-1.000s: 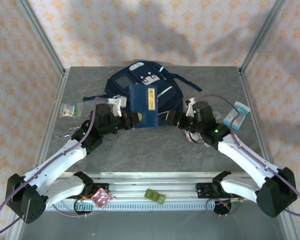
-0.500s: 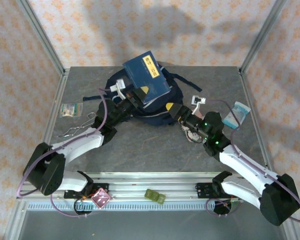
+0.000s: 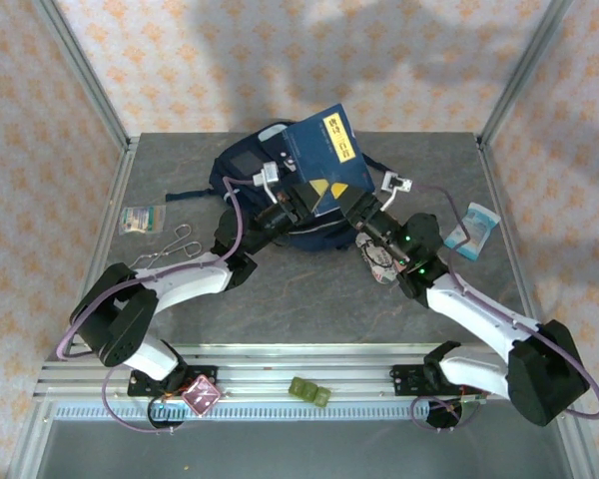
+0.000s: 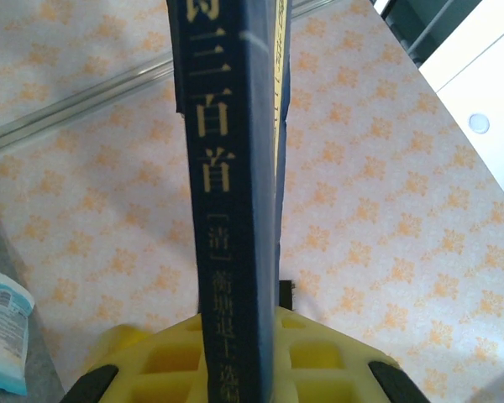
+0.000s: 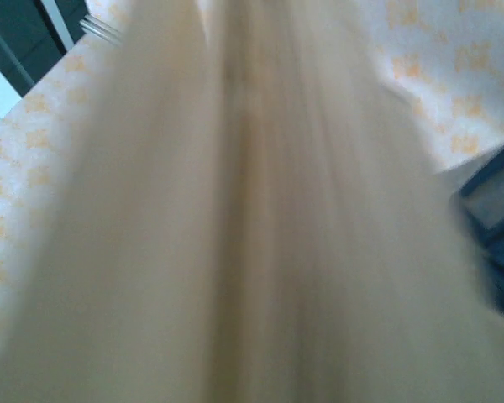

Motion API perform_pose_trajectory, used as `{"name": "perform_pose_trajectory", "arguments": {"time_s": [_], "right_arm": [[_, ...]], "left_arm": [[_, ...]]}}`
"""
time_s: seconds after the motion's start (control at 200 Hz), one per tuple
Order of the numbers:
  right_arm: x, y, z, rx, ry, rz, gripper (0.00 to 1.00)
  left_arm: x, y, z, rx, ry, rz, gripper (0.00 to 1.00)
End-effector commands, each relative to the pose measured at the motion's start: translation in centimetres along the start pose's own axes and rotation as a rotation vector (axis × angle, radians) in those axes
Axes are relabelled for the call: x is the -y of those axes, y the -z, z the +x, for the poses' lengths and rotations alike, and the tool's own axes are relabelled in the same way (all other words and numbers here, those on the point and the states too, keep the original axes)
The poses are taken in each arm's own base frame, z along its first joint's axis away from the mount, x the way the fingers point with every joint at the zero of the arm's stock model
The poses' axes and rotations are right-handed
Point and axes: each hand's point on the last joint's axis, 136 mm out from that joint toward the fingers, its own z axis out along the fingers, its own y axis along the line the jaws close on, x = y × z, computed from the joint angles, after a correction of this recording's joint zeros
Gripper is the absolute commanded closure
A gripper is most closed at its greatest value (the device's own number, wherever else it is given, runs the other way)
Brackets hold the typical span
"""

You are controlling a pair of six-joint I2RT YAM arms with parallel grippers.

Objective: Pack the student bag

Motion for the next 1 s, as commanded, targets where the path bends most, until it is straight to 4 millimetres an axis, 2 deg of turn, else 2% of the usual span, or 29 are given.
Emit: {"name": "perform_pose_trajectory", "arguments": {"time_s": [0.0,0.025,0.06,0.12,0.21,0.295,0.4,0.521,0.606,0.636,0.646,0.661,0.831,0.896,0.991], "right_arm": [[-4.3,0.7,-3.2,0.125,0.057,-0.092,0.73],[-4.3,0.7,-3.3,0.127,0.063,-0.082,0.85],[-4.0,0.7,-3.3,0.125,0.070,-0.062,1.00],[-3.5,0.9,-3.4,0.122,0.079,-0.025,1.00],[-2.6,1.9,-3.9,0.143,0.090,0.048,1.00],[-1.5,3.5,-4.6,0.166,0.122,0.153,1.00],[-0.2,6.0,-5.8,0.201,0.159,0.288,1.00],[1.2,8.8,-6.6,0.229,0.209,0.439,1.00],[1.7,10.7,-7.1,0.264,0.231,0.515,1.00],[1.8,11.2,-7.1,0.273,0.236,0.530,1.00],[1.8,11.3,-7.2,0.277,0.238,0.534,1.00],[1.8,11.6,-7.2,0.281,0.240,0.540,1.00],[2.0,12.9,-7.1,0.293,0.256,0.572,1.00],[2.1,12.9,-7.0,0.283,0.260,0.574,1.00],[2.3,12.9,-6.9,0.277,0.263,0.576,1.00]], "left_arm": [[3.3,-0.7,0.2,-0.018,-0.024,0.114,1.00],[3.0,-0.8,0.4,-0.029,-0.029,0.100,0.96],[2.5,-1.0,0.8,-0.046,-0.046,0.078,0.84],[1.2,-1.0,1.0,-0.062,-0.080,0.009,0.64],[-1.8,-0.6,0.7,-0.076,-0.168,-0.167,0.46],[-6.1,-0.1,0.2,-0.152,-0.320,-0.432,0.41],[-11.1,0.7,0.2,-0.324,-0.513,-0.709,0.38],[-15.5,0.6,-0.1,-0.503,-0.639,-0.901,0.32],[-18.7,0.3,0.1,-0.621,-0.686,-0.974,0.29],[-19.0,-0.1,-0.2,-0.641,-0.709,-0.990,0.29],[-20.4,0.3,0.1,-0.669,-0.709,-1.019,0.29],[-21.0,0.1,0.0,-0.681,-0.721,-1.038,0.28],[-25.2,-0.3,-1.3,-0.761,-0.849,-1.181,0.26],[-26.1,-0.6,-2.2,-0.754,-0.911,-1.238,0.25],[-26.8,-0.8,-2.3,-0.772,-0.997,-1.273,0.24]]}}
